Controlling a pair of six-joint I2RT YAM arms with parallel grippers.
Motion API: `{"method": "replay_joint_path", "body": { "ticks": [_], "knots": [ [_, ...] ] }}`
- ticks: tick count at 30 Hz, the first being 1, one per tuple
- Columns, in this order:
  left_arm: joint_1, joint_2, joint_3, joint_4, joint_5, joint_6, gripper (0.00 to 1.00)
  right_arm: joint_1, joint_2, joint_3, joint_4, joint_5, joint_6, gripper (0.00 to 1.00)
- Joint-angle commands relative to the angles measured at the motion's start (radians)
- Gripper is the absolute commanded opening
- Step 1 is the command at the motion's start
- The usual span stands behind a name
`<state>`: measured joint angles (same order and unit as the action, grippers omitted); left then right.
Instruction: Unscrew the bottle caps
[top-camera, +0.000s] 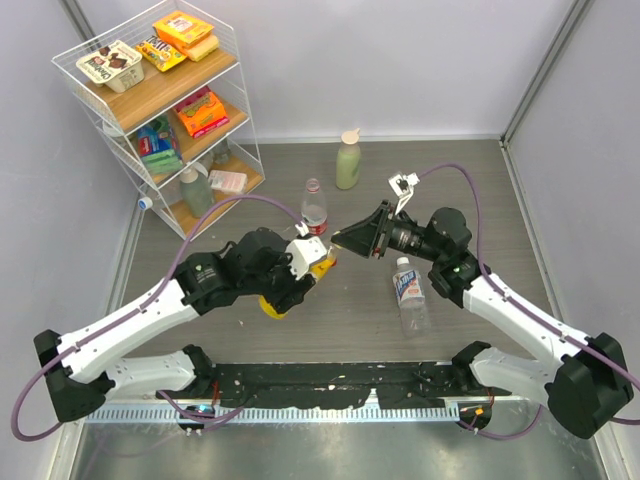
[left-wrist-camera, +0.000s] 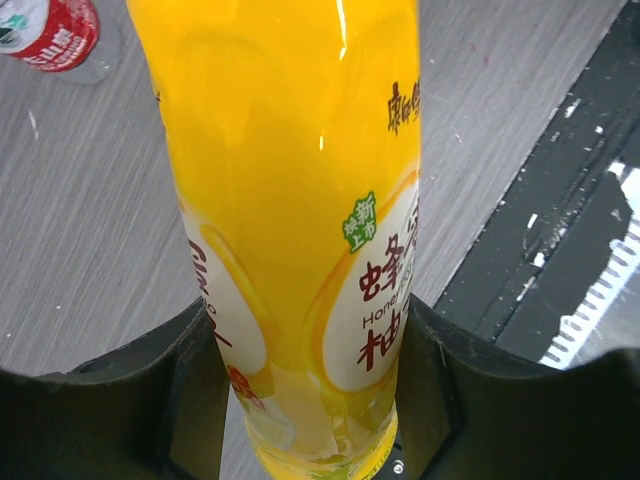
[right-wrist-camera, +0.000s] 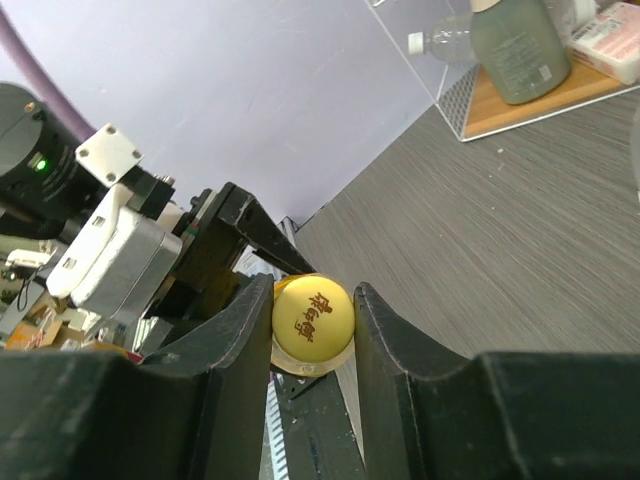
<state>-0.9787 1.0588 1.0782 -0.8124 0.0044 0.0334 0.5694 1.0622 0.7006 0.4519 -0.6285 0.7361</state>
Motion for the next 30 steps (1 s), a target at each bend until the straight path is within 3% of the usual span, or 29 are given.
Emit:
{"method": "replay_joint_path", "body": {
  "ticks": [1,14,30],
  "knots": [
    [0.0,-0.02,0.058,0.016,0.16,0.008,0.0,-0.002,-0.036,-0.009,0.132,-0.097,-0.027,0.02],
    [0.0,-0.046,0.121,0.012,0.468,0.019,0.0,-0.002,-0.14,-0.027,0.162,-0.198,-0.083,0.02],
    [0.0,0.015,0.203,-0.021,0.864,0.008,0.0,0.0,-0.203,-0.092,0.427,-0.296,0.011,0.02]
  ]
}}
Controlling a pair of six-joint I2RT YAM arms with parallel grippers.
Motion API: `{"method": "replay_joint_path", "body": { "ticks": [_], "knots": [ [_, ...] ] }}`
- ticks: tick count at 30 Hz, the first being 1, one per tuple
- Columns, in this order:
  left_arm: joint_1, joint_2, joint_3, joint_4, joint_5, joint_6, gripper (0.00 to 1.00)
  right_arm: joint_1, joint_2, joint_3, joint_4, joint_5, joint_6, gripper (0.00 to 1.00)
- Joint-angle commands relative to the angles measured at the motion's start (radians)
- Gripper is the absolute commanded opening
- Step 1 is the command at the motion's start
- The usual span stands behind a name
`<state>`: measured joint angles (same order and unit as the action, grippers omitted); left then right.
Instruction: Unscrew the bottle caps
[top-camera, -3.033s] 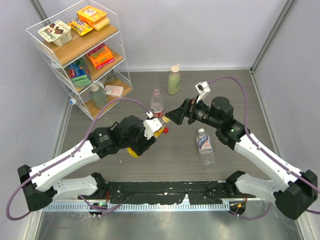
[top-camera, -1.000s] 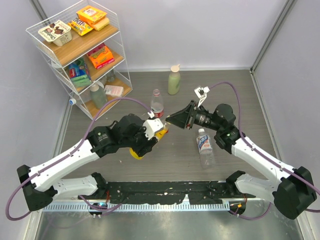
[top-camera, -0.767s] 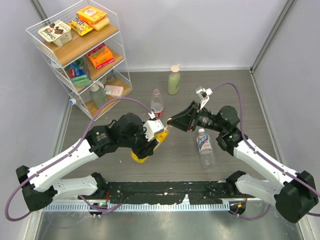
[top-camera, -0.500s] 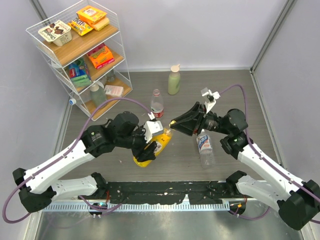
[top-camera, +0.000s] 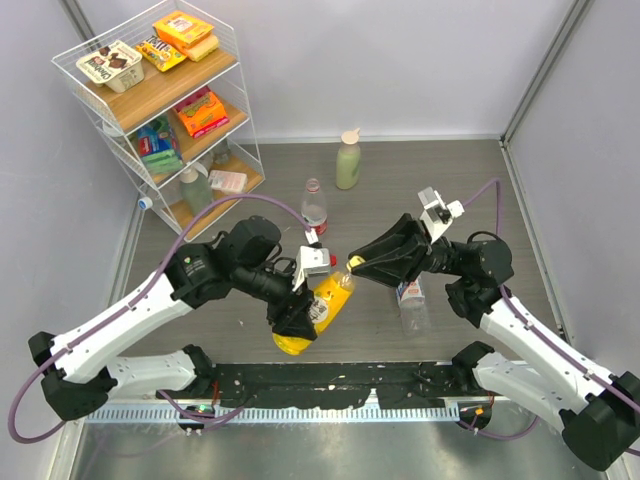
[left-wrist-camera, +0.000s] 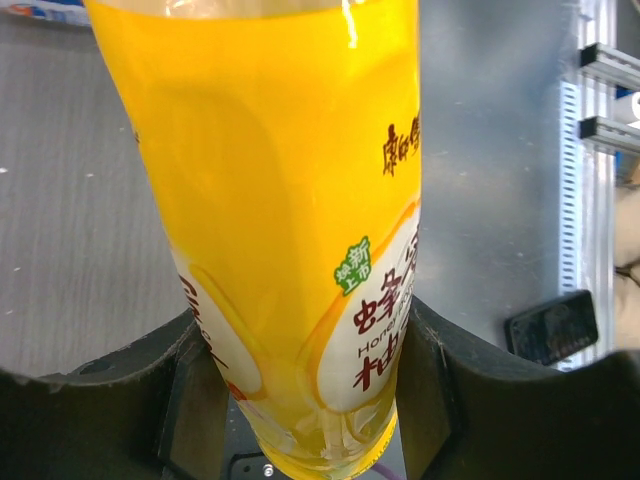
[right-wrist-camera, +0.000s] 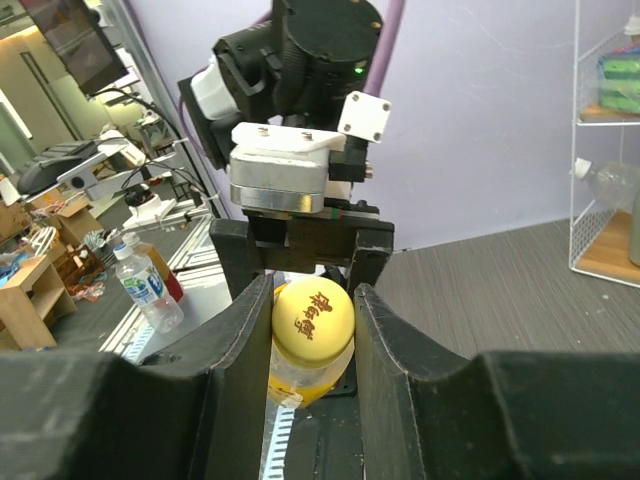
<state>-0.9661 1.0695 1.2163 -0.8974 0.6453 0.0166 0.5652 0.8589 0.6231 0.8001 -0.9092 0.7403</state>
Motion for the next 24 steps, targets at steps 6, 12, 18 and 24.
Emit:
{"method": "replay_joint_path", "body": {
  "ticks": [6,12,18,24],
  "knots": [
    [-0.013,0.0,0.074,0.069,0.26,0.026,0.0,0.002,-0.015,-0.025,0.131,-0.043,0.019,0.02],
    [-0.013,-0.011,0.066,0.071,0.244,0.02,0.0,0.002,-0.034,-0.029,0.157,-0.049,0.03,0.02],
    [-0.011,-0.006,0.052,0.069,0.221,0.016,0.0,0.002,-0.04,-0.031,0.131,-0.011,0.022,0.11],
    [-0.013,0.0,0.038,0.066,0.186,0.013,0.0,0.002,-0.061,-0.029,0.062,0.041,-0.015,0.52]
  ]
}}
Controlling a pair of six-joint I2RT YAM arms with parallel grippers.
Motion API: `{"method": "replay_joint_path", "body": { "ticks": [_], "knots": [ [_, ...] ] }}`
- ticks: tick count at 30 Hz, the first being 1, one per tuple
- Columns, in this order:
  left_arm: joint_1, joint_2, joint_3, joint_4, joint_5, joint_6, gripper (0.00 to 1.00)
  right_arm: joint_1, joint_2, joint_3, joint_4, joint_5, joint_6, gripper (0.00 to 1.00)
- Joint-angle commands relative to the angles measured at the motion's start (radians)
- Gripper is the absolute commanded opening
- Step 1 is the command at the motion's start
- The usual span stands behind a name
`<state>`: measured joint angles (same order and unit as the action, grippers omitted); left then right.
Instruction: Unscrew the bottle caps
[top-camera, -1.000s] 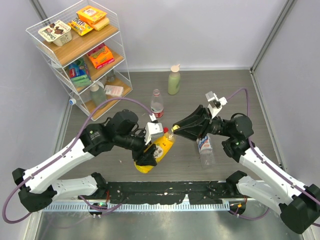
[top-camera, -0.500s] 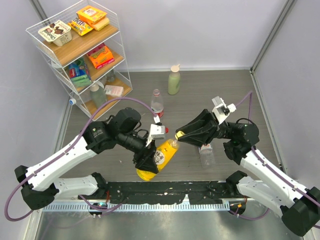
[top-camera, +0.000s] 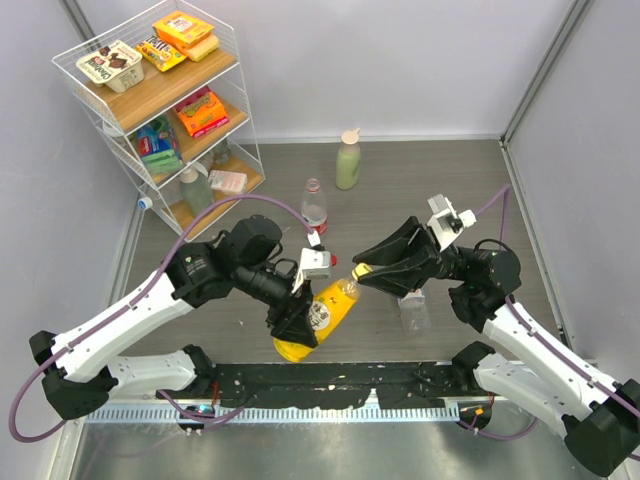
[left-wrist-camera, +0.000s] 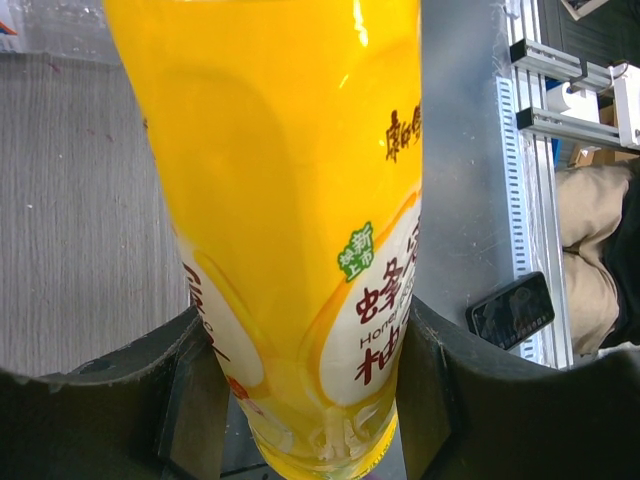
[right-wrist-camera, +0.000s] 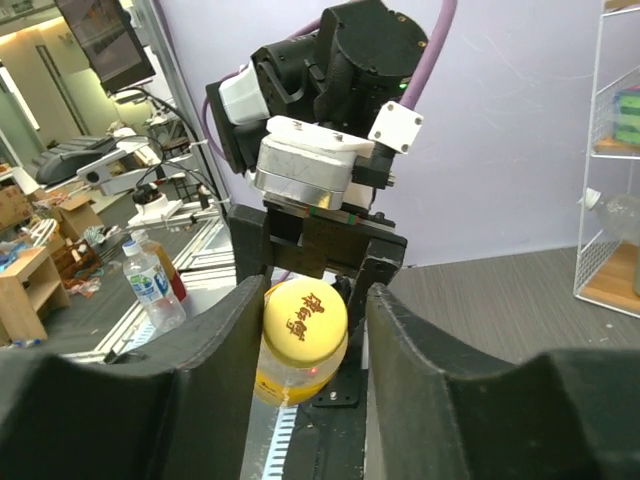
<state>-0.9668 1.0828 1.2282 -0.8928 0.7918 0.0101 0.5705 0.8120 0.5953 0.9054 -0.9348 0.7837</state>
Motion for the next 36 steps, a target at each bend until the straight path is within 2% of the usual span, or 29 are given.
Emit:
{"method": "replay_joint_path", "body": {
  "ticks": [1,2,3,6,13,17,21,25,36],
  "knots": [
    [-0.01,-0.014,0.025,0.06,0.034,0.019,0.0,-0.003,-0.025,-0.002,-0.055,0.077,-0.061,0.64],
    [-0.012,-0.014,0.024,0.055,0.021,0.022,0.0,-0.003,-0.028,-0.003,-0.059,0.085,-0.069,0.69],
    [-0.012,-0.017,0.017,0.054,0.009,0.024,0.0,-0.003,-0.042,-0.008,-0.074,0.106,-0.072,0.82],
    [-0.01,-0.018,0.002,0.051,-0.032,0.028,0.0,-0.003,-0.073,-0.009,-0.131,0.168,-0.113,0.99],
    [-0.012,-0.018,-0.035,0.048,-0.134,0.03,0.0,-0.003,-0.122,-0.005,-0.197,0.231,-0.136,1.0],
    [-0.01,-0.024,-0.047,0.043,-0.253,0.031,0.0,-0.003,-0.148,0.001,-0.244,0.293,-0.149,1.0],
    [-0.012,-0.041,-0.065,0.051,-0.368,0.031,0.0,-0.001,-0.154,0.053,-0.419,0.415,-0.205,1.0],
    [-0.012,-0.063,-0.084,0.069,-0.512,0.027,0.0,-0.003,-0.116,0.107,-0.572,0.531,-0.216,1.0],
    [-0.012,-0.101,-0.139,0.091,-0.856,0.008,0.0,-0.003,0.079,0.176,-0.654,0.51,-0.149,1.0]
  ]
}}
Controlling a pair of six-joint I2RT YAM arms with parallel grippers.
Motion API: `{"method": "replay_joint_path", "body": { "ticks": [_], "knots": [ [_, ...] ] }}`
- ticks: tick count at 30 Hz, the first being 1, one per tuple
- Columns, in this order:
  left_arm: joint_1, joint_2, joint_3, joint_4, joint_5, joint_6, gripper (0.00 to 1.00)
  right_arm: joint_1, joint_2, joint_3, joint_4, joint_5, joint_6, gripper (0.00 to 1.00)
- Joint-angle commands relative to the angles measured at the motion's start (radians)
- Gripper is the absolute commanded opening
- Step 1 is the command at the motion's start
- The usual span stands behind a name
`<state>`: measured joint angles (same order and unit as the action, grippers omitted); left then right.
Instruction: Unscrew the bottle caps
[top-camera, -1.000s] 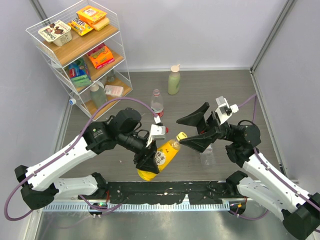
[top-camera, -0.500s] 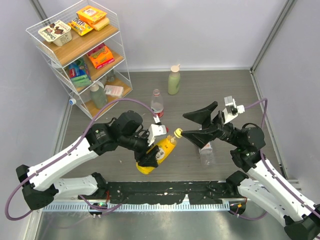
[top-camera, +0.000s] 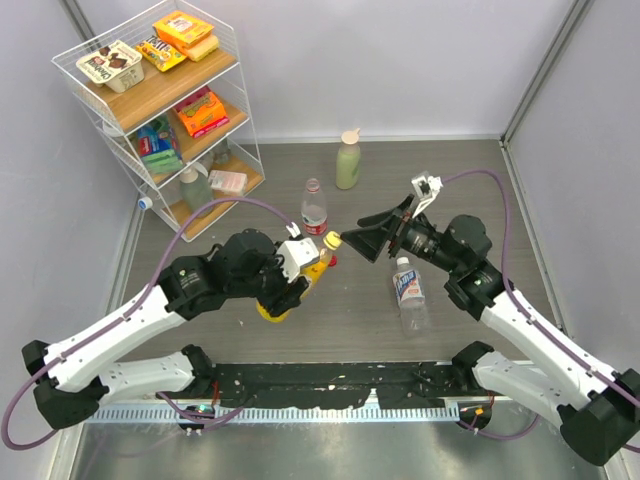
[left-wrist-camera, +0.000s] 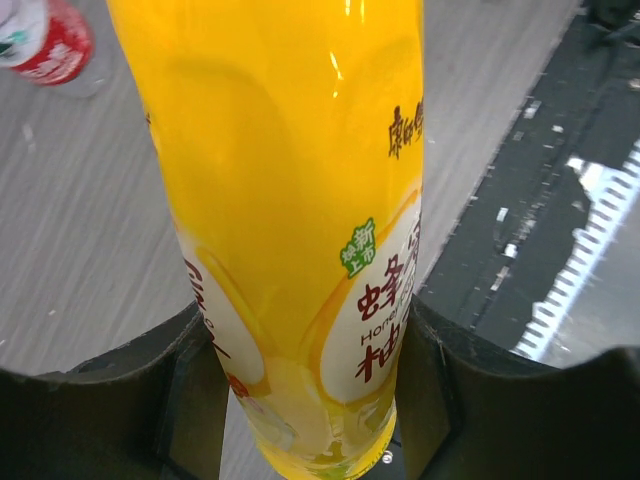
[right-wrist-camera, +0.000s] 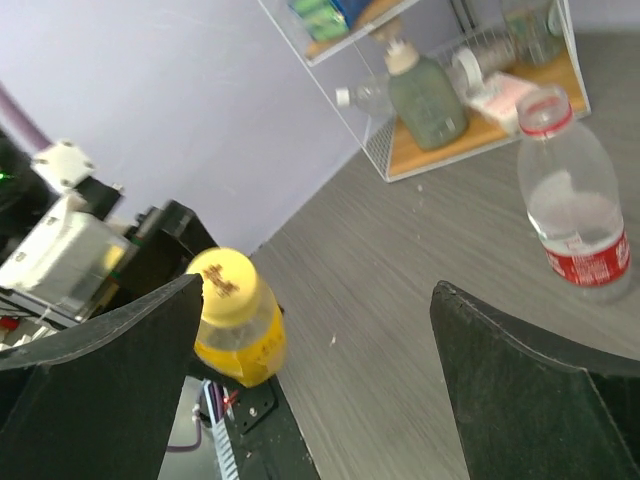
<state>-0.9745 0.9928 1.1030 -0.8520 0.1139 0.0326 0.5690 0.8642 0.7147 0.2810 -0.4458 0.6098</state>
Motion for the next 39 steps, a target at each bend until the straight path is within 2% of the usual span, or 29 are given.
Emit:
{"method": "replay_joint_path", "body": {
  "ticks": [1,8,18,24,33,39],
  "knots": [
    [-0.004,-0.008,-0.018,0.045,-0.207,-0.016,0.0,-0.001,0.041,0.06,-0.04,0.021,0.027,1.0],
    [-0.003,0.069,-0.026,0.039,-0.344,-0.026,0.0,-0.001,0.136,0.132,-0.169,0.033,0.028,1.0],
    [-0.004,0.147,-0.023,0.034,-0.393,-0.026,0.0,-0.001,0.237,0.127,-0.094,-0.019,0.102,0.93],
    [-0.004,0.153,-0.031,0.041,-0.395,-0.026,0.0,-0.001,0.303,0.15,-0.089,-0.03,0.128,0.82],
    [-0.004,0.162,-0.034,0.045,-0.384,-0.026,0.0,-0.001,0.348,0.163,-0.034,-0.062,0.168,0.78],
    [-0.004,0.171,-0.035,0.047,-0.37,-0.026,0.0,0.0,0.386,0.178,0.007,-0.093,0.205,0.64]
  ]
}}
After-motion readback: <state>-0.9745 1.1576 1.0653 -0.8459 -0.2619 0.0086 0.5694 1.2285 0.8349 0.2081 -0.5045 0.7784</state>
